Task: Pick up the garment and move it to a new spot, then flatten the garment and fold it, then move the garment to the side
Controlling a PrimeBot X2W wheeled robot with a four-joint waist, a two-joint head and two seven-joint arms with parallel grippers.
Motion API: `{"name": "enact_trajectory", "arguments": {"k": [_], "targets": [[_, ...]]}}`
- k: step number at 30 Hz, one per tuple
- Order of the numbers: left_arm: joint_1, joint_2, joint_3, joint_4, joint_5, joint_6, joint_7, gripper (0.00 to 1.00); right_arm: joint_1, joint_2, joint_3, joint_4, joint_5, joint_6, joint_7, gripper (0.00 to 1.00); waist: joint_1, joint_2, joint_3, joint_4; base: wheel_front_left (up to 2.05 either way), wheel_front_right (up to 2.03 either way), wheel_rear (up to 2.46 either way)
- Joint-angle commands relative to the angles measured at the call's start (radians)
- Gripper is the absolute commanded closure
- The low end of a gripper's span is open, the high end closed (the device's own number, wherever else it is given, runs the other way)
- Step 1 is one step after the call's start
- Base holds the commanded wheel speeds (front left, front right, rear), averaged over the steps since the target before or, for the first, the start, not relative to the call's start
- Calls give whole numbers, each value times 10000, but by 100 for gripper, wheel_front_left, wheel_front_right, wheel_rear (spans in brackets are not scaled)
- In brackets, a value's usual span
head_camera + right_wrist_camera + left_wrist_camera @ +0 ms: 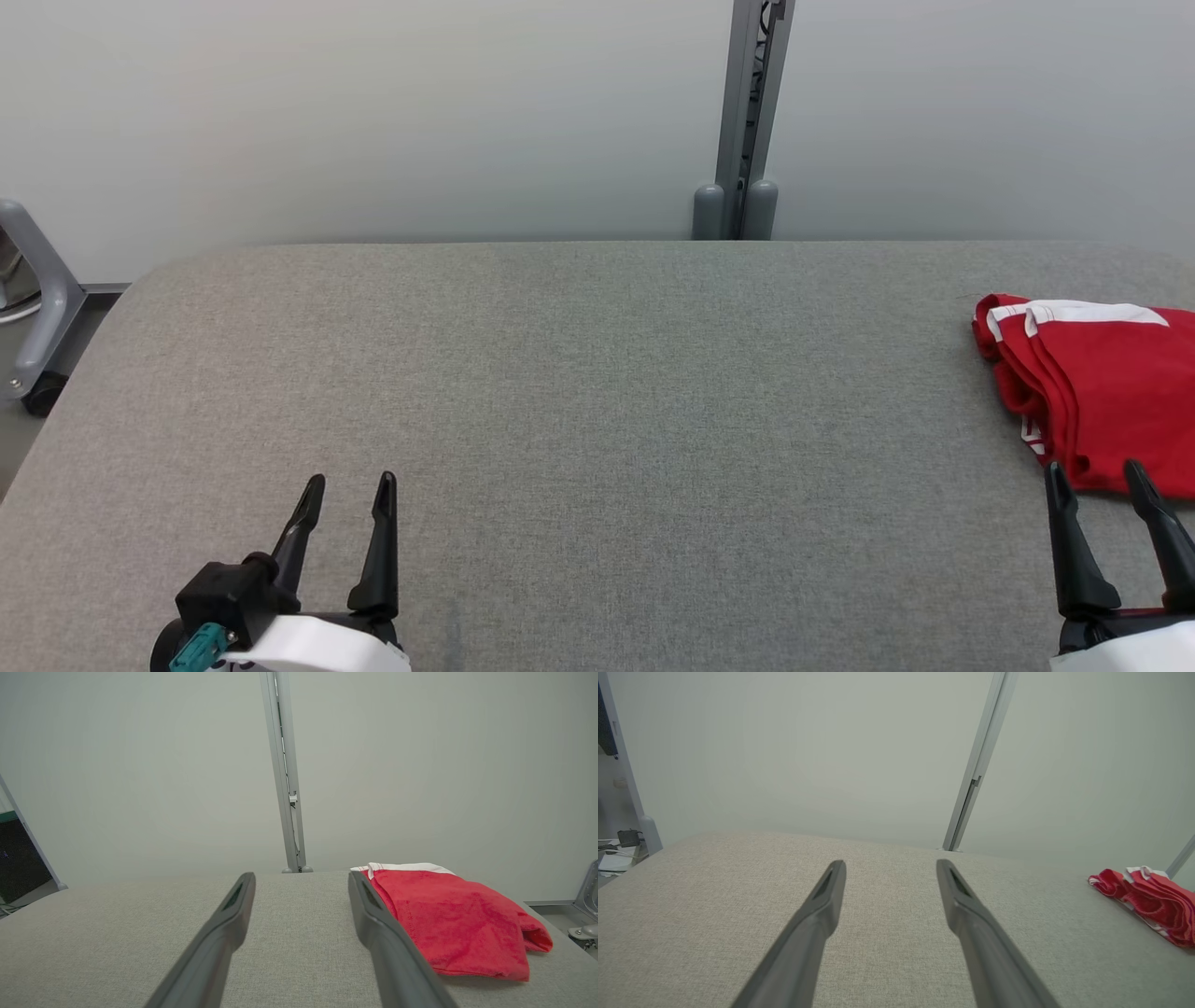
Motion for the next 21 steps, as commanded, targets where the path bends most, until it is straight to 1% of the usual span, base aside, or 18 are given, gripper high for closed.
{"name": "enact_trajectory", "arguments": {"k": [1, 11, 12, 17, 21], "targets": [[-85, 38, 30, -26, 56, 10, -37, 0, -137, -36, -11, 7, 37, 4, 25, 0, 0, -1, -2, 4, 0, 0, 0], [-161, 71, -44, 5, 77, -68, -39, 0, -206, -33, 88, 103, 82, 4, 49, 0, 0, -1, -27, 6, 0, 0, 0], [-26, 9, -68, 29, 13, -37, 0, 100, -100, -3, 92, 106, 56, 0, 8, 100, 0, -1, -28, 6, 0, 0, 0], [129, -128, -48, 225, -201, -77, 94, 100, 7, 180, 126, 338, 292, 0, 41, 100, 0, -1, -24, 0, 0, 0, 0], [41, -218, 235, 259, -986, -225, 343, 100, -165, 262, 73, 500, 1183, 0, 227, 100, 0, -1, -11, -20, 0, 0, 0]]}}
